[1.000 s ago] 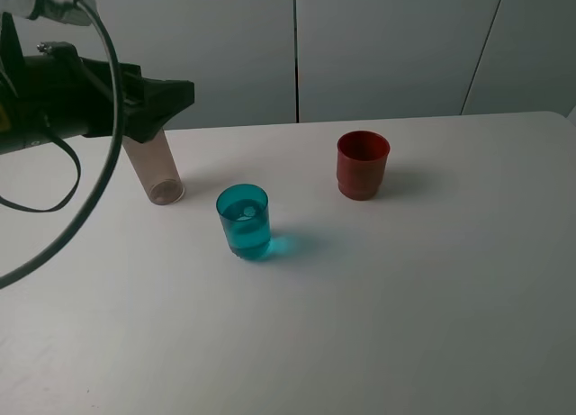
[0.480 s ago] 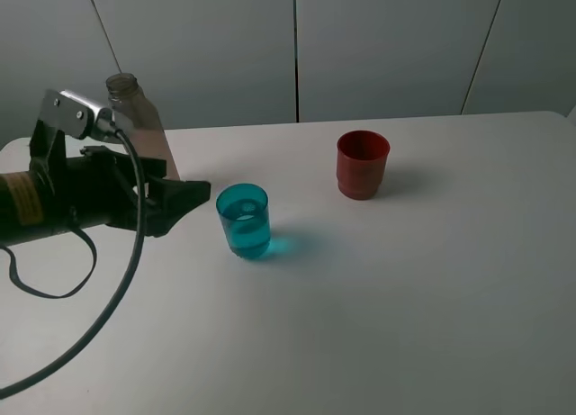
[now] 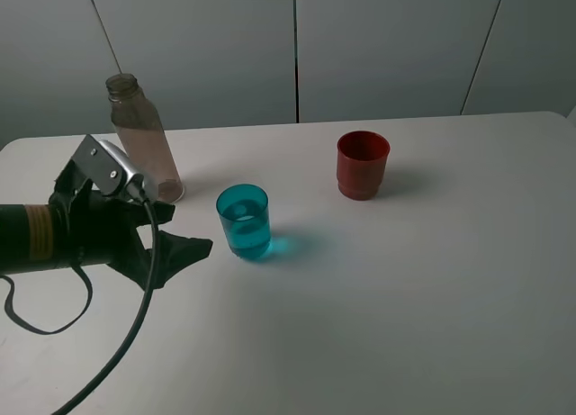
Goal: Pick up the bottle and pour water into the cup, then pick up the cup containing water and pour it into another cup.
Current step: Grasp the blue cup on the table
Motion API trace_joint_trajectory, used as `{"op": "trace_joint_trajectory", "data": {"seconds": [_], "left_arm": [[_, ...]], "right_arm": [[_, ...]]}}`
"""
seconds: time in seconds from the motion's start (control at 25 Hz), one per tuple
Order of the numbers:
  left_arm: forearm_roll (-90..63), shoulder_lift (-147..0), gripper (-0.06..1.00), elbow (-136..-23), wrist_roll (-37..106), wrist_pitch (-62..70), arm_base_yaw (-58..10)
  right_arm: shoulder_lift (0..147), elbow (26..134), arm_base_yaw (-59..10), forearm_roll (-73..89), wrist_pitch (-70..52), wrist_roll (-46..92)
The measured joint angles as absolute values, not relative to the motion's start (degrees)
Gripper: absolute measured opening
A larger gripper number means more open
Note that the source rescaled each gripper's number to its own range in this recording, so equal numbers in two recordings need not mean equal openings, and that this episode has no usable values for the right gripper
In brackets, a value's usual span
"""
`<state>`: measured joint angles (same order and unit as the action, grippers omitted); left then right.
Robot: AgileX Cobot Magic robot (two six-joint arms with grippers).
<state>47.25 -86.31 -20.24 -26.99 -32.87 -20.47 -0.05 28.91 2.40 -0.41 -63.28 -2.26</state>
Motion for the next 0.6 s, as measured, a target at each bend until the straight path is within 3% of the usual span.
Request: {"op": "trace_joint_trajectory", "data": {"seconds": [0.12, 0.6], "left_arm": [[47.5, -88.8, 0.98, -20.2, -20.0, -36.2, -20.5], [43.7, -104.0, 0.98, -25.3, -14.7, -43.1, -20.5]], "right_arm": [[0.0, 28.9, 2.4, -0.4, -63.3, -2.2], [0.0, 28.9, 2.4, -0.4, -63.3, -2.2]]}}
